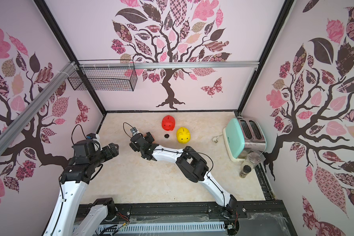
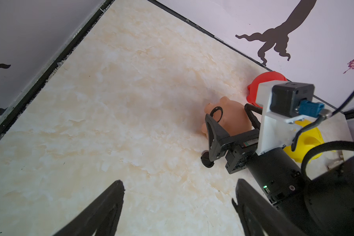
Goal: Close piggy banks
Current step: Turn over the piggy bank at the center of the board.
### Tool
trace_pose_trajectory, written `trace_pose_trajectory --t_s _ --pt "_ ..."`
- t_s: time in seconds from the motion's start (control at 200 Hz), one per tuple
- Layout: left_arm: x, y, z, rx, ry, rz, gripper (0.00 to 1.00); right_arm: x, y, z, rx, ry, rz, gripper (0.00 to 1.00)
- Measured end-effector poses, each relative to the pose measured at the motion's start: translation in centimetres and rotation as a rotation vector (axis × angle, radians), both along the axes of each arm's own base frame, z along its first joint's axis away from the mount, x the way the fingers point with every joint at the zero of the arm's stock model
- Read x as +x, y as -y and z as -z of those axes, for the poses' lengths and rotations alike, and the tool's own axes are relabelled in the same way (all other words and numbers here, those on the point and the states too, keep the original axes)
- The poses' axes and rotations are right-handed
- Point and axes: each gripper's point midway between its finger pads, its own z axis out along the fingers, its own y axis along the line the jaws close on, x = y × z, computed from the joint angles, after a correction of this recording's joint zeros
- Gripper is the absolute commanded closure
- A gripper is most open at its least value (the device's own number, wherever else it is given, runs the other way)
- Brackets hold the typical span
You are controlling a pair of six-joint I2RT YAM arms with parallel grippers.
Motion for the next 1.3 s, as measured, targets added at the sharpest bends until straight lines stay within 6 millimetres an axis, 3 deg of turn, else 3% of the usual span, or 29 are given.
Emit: trace_pose_trajectory --t_s 0.275,0.64,1.3 --pt "-0.2 0.3 -0.4 -0.01 0.015 0.015 0.12 1.4 -0.3 0.6 -0.033 0.027 0.064 0.0" --pt "-0.1 0.9 -0.1 -0.025 0.005 0.04 0.12 2.1 1.0 1.5 -0.125 0.075 0.117 0.02" --pt "-0.1 1.0 -0.1 -0.025 0.004 0.045 0.12 2.3 1.4 0.5 -0.025 0.066 0.087 0.42"
